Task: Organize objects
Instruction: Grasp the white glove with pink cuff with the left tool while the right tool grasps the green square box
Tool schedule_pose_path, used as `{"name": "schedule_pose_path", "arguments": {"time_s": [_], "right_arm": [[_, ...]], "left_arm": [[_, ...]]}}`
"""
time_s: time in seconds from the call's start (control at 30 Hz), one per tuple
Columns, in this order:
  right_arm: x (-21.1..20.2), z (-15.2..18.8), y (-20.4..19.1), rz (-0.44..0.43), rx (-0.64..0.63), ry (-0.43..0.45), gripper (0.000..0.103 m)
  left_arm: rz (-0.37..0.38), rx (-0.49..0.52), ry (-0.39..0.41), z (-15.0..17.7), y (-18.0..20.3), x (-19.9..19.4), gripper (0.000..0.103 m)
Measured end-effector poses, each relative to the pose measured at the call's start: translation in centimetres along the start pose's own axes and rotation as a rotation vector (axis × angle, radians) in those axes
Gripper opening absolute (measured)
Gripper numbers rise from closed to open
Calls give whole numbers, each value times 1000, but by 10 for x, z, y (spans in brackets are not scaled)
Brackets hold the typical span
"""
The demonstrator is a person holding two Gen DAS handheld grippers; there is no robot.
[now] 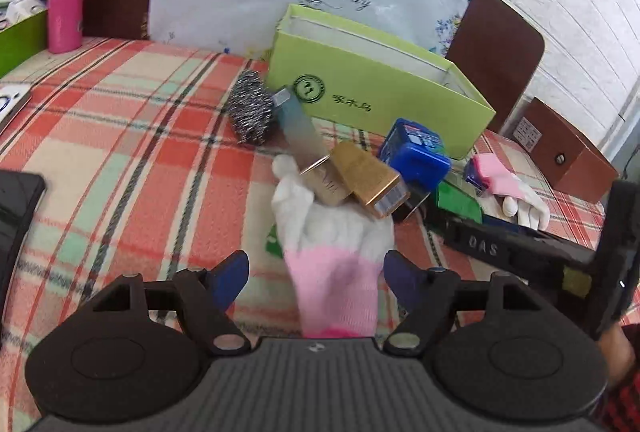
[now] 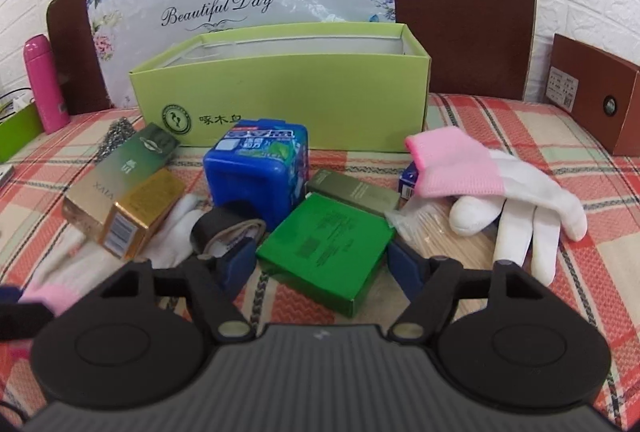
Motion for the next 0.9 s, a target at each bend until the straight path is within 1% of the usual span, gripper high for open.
{"name": "schedule_pose_path", "arguments": {"time_s": [0.13, 0.17, 0.2, 0.23, 0.27, 0.3, 0.33, 0.37, 0.4, 0.47, 0.53, 0.6, 0.67, 0.7, 0.73, 0.77, 0.8, 0.87, 0.9], "right_arm": [[-18, 5, 4, -47, -51, -6, 68], [-25, 7, 6, -71, -60, -10, 68], [-31, 10, 7, -104, -74, -16, 68], [-40, 14, 8, -146, -97, -23, 68], [-47, 18, 9, -168, -117, -24, 68], [-56, 23, 10, -185, -143, -23, 68], [-63, 26, 10, -193, -161, -19, 68], [-69, 29, 11, -195, -168, -18, 68], [-73, 30, 12, -196, -169, -20, 68], [-78, 31, 14, -196, -164, -22, 68], [-78, 32, 16, -193, -150, -24, 68], [-76, 32, 15, -184, -149, -31, 68], [-74, 34, 12, -171, -151, -41, 69], [-73, 35, 12, -167, -148, -45, 70], [-72, 36, 12, -164, -143, -50, 71], [-72, 36, 12, -163, -137, -52, 74], [-73, 36, 12, -161, -134, -53, 76], [-74, 37, 11, -151, -135, -53, 78], [-74, 37, 11, -146, -137, -54, 79]], "left_arm": [[15, 54, -28, -3, 13, 20, 78], [19, 75, -39, -3, 16, 23, 77], [10, 102, -44, -1, 19, 25, 73], [-5, 135, -47, 1, 21, 27, 67], [-15, 165, -67, 4, 22, 29, 44], [-1, 166, -98, 6, 20, 32, 28], [19, 142, -104, 7, 16, 30, 25], [41, 133, -110, 7, 13, 26, 12], [65, 124, -115, 5, 11, 21, 9], [102, 114, -94, 0, 7, 5, 9], [124, 113, -77, -5, 3, -13, 9], [112, 135, -73, -5, 0, -27, 9], [104, 168, -96, 1, -1, -34, 9], [92, 180, -111, 6, 0, -34, 11], [74, 187, -128, 11, 0, -32, 15], [60, 188, -139, 15, 0, -30, 26], [48, 185, -142, 18, 0, -28, 40], [32, 172, -137, 20, 1, -23, 53], [34, 168, -129, 19, 3, -21, 54]]}}
Point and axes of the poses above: each gripper's, at about its wrist camera, not at the fingertips, and x roughly the way its jaws point, y to its right, z to its underside, the point moved 1 cm from there along x, roughly the way its jaws point, and after that the axes turned 11 degrees about y, right-handed, at the moved point
